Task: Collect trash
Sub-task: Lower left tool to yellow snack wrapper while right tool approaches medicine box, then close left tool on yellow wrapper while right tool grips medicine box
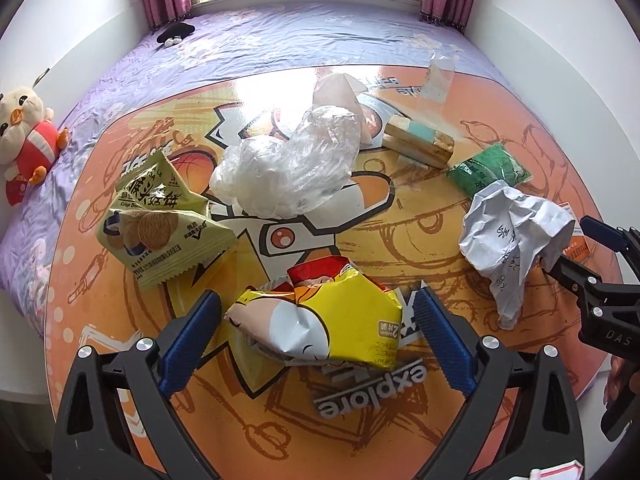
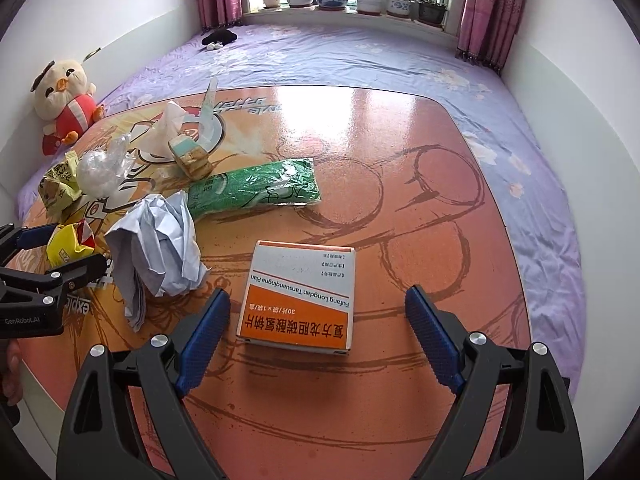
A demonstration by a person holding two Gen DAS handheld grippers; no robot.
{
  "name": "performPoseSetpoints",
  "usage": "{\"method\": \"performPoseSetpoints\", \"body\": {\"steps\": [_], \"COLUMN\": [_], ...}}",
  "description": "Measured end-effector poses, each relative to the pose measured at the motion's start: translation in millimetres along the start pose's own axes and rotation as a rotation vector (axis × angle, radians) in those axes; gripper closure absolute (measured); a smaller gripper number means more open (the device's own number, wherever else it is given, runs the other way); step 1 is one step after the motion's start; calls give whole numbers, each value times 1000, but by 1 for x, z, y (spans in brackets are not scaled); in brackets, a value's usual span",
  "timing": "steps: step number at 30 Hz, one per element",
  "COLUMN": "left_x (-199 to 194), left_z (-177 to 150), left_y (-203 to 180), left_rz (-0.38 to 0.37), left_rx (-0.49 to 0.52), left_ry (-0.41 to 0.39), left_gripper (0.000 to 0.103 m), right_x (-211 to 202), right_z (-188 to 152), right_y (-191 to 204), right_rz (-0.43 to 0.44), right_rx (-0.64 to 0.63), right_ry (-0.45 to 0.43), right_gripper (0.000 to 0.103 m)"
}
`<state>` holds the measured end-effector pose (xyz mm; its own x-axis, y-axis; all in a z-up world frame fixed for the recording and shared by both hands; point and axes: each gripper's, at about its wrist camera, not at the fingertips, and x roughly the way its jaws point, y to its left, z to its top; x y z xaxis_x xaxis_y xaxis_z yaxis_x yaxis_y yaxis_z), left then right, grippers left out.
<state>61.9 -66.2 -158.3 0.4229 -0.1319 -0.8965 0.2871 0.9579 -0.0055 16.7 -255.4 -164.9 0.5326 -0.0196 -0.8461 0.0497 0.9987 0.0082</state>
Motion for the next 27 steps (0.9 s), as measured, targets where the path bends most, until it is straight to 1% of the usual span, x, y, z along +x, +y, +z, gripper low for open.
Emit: {"method": "performPoseSetpoints", "body": {"steps": [7, 9, 10, 11, 12, 13, 14, 15, 16, 18, 27], "left_x": [2, 0, -1, -2, -3, -4, -4, -5, -5, -6, -11], "left_z": [3, 2, 2, 2, 1, 1, 0, -1, -2, -3, -9], "left_y": [0, 0, 0, 0, 0, 0, 0, 1, 0, 0, 4], "left_rz": [2, 0, -1, -3, -5, -8, -10, -10, -11, -15, -25], "left_rx": [-1, 1, 4, 6, 8, 10, 11, 15, 18, 19, 9], "left_ry": [-17, -24, -27, -29, -29, -28, -28, -29, -31, -30, -23], "left_gripper": [5, 14, 16, 22, 25, 25, 25, 26, 26, 27, 28], "right_x": [1, 0, 0, -1, -3, -4, -4, -4, -5, -6, -5], "right_z": [0, -1, -1, -2, -2, -2, -2, -1, -1, 0, 4], "right_y": [-1, 0, -1, 0, 0, 0, 2, 2, 3, 6, 8], "right_rz": [4, 3, 5, 8, 11, 16, 20, 24, 30, 39, 44], "right_rx": [2, 3, 4, 3, -1, -6, -11, -16, -21, -28, -28], "right_ry": [-21, -24, -24, -30, -34, -36, -36, -38, -40, -39, -22], "right_gripper": [14, 14, 16, 19, 25, 29, 31, 36, 44, 52, 52]}}
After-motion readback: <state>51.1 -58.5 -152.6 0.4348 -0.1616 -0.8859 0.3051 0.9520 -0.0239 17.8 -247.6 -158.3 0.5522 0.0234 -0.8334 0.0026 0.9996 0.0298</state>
